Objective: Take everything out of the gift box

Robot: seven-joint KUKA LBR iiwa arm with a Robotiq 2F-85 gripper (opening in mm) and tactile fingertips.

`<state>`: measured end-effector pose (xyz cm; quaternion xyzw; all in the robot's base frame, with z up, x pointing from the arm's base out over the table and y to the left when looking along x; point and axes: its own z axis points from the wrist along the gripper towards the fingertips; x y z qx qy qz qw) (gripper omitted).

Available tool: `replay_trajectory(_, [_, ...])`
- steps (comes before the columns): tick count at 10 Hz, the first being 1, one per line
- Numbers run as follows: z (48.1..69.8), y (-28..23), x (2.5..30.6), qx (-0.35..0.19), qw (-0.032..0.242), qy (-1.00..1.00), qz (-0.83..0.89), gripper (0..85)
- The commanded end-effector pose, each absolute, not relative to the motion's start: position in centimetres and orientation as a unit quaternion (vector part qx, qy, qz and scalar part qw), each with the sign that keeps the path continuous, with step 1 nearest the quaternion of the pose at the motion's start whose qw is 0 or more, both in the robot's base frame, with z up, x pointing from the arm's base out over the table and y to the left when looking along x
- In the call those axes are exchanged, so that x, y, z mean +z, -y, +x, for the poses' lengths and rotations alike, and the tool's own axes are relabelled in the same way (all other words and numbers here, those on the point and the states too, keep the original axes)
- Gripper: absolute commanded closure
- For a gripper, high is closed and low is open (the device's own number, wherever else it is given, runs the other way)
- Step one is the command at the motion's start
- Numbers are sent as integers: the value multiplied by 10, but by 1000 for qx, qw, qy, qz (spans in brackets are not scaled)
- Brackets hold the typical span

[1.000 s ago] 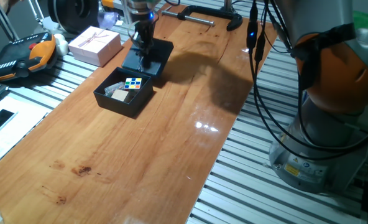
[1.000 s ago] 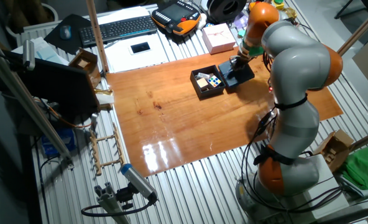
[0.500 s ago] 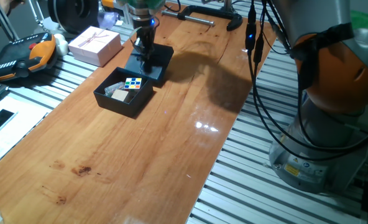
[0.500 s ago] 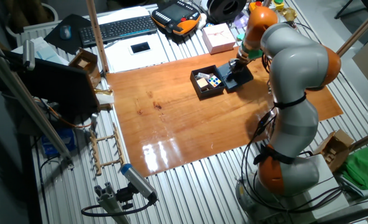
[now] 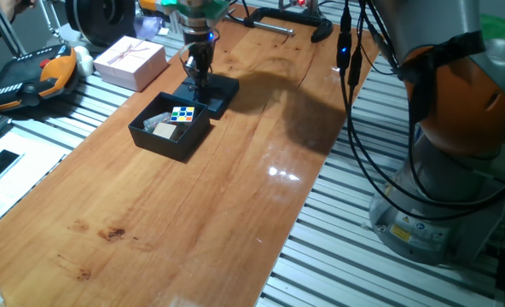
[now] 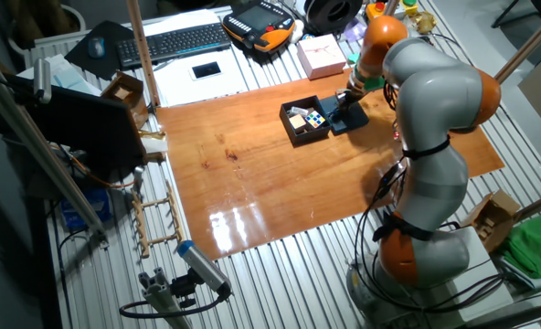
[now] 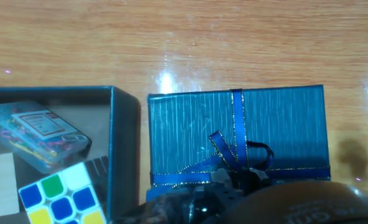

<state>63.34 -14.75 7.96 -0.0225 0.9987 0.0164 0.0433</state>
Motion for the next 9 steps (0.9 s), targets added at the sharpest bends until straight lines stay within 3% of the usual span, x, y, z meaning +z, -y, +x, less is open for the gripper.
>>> replay_trajectory(1, [633, 148, 84, 11, 45, -999, -23, 593])
replay_trajectory(5, [626, 133, 118, 7, 42, -999, -8, 470])
replay_trajectory(9, [628, 107, 132, -9, 44, -999, 27, 443])
